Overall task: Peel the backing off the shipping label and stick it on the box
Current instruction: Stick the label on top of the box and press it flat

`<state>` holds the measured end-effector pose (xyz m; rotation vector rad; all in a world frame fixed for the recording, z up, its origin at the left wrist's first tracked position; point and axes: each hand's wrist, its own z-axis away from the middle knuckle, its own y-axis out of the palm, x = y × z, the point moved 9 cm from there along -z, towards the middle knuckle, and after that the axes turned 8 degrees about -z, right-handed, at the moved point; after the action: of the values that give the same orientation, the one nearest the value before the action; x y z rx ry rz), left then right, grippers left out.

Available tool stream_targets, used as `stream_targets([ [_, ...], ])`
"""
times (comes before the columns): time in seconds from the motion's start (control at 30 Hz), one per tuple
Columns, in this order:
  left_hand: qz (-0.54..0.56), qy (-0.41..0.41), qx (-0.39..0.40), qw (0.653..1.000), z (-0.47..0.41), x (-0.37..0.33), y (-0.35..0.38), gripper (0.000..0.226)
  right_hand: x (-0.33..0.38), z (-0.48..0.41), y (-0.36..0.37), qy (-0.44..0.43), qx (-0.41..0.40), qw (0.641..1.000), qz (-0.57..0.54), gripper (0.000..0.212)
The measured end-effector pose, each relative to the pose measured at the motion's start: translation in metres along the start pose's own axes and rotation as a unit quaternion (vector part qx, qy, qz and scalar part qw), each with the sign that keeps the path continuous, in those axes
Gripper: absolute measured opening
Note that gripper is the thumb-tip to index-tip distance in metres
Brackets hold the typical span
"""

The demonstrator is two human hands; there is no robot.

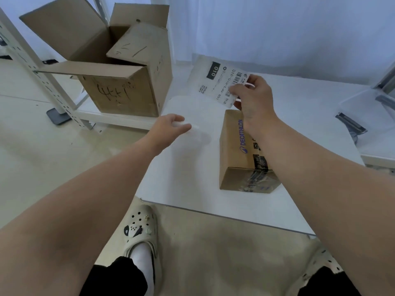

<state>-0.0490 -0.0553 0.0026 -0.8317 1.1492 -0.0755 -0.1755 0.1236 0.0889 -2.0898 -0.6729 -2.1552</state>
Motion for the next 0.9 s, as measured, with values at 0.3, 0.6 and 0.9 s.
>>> stream_targets([
  [0.3,-0.013,-0.019,-0.010,1.000,-0.004,0.002,0.001,0.025,-0.012,-0.004,0.001,0.017,0.020,1.000,0.003,0.012],
  [0.6,0.151,0.046,0.074,0.985,0.006,-0.037,0.007,0.037,-0.003,0.002,-0.012,0.071,0.021,0.996,-0.055,0.019],
  [0.9,0.071,-0.044,0.105,0.991,0.009,0.004,0.021,0.043,0.006,0.001,-0.022,0.113,0.036,0.985,-0.125,0.018],
])
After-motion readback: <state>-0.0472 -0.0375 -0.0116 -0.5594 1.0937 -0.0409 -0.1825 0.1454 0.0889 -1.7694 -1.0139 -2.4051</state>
